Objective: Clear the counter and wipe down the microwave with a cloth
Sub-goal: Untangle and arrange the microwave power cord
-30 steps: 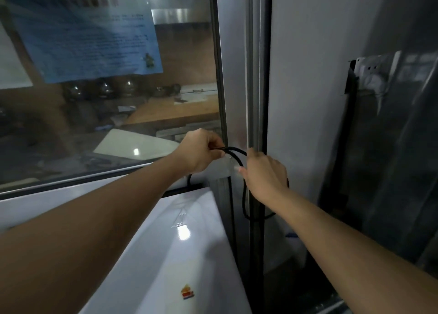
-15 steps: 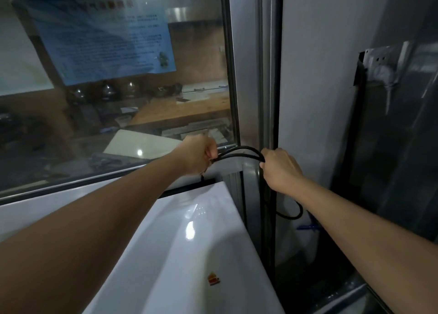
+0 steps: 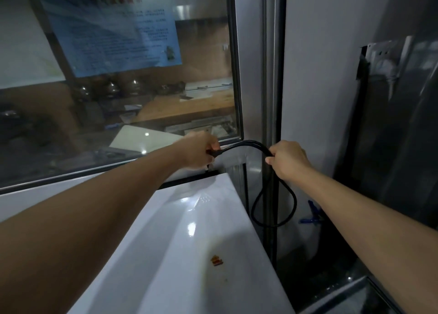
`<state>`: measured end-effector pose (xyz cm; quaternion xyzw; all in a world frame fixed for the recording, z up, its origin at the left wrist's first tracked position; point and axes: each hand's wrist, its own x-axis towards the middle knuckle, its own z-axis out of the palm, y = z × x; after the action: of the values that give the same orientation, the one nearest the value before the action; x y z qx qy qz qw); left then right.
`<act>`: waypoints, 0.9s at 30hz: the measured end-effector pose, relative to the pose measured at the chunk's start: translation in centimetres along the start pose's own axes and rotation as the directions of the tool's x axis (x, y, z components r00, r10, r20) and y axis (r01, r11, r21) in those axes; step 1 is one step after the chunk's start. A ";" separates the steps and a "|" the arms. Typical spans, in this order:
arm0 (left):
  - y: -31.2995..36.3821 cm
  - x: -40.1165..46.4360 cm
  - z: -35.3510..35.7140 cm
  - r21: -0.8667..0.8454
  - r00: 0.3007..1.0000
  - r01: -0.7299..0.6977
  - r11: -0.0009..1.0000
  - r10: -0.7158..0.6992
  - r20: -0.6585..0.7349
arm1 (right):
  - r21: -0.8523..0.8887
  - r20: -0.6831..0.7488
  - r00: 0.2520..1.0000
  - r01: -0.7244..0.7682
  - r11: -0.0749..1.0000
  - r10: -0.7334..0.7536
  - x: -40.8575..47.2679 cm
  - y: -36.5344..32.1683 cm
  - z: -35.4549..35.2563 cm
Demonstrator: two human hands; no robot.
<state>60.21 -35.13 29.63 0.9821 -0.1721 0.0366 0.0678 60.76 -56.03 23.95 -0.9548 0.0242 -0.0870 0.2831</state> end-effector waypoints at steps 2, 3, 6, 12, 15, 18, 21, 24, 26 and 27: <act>-0.1 -0.1 0.0 -0.011 0.999 0.036 0.999 -0.036 -0.013 | 0.019 -0.003 1.000 0.016 1.000 -0.016 0.6 0.2 0.1; -0.1 -0.1 0.1 -0.013 0.999 0.051 0.999 -0.051 -0.019 | 0.029 -0.009 0.999 0.033 0.999 -0.033 0.8 0.3 0.1; 0.1 -0.3 0.5 -0.005 0.993 0.090 0.996 -0.090 -0.077 | 0.100 -0.052 0.997 0.060 0.993 -0.055 1.6 0.7 0.6; 0.3 -0.2 1.6 -0.001 0.955 0.170 0.985 -0.165 -0.247 | 0.248 -0.140 0.989 0.087 0.965 -0.053 2.9 1.4 3.5; 0.2 -0.1 2.0 -0.003 0.943 0.169 0.986 -0.163 -0.291 | 0.327 -0.156 0.988 0.062 0.943 -0.011 3.0 1.7 5.6; 0.1 -0.1 2.6 -0.022 0.938 0.168 0.985 -0.167 -0.305 | 0.413 -0.147 0.989 0.052 0.909 0.010 2.9 1.7 7.4; 0.0 -0.2 3.2 -0.048 0.932 0.189 0.981 -0.195 -0.305 | 0.470 -0.132 0.991 0.064 0.881 -0.002 2.4 2.0 9.1; -0.2 -0.3 3.7 -0.026 0.931 0.202 0.979 -0.200 -0.305 | 0.501 -0.102 0.994 0.077 0.862 -0.029 1.8 2.3 10.8; -0.3 -0.4 4.1 0.003 0.930 0.213 0.977 -0.202 -0.306 | 0.518 -0.074 0.997 0.064 0.853 -0.030 1.3 2.3 11.8; -0.3 -0.4 4.3 0.013 0.928 0.220 0.975 -0.206 -0.311 | 0.536 -0.053 0.998 0.053 0.843 -0.030 1.2 2.3 12.2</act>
<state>60.12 -35.29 25.26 0.9785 -0.0509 0.1854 0.0739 64.14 -51.52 12.77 -0.8358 -0.0157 -0.1167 0.5362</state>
